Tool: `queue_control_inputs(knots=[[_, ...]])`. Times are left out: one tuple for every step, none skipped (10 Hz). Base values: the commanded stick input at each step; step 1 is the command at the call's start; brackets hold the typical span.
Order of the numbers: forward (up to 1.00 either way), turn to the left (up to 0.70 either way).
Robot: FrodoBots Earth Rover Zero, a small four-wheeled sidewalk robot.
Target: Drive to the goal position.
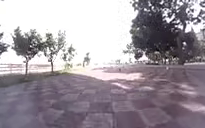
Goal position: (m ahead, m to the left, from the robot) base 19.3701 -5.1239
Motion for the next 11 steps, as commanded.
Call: queue_control_inputs(knots=[[0.7,0.0],[0.7,0.0],[0.7,0.0],[0.7,0.0],[0.7,0.0],[0.7,0.0],[0.7,0.0],[0.7,0.0],[0.7,0.0],[0.7,0.0],[0.7,0.0]])
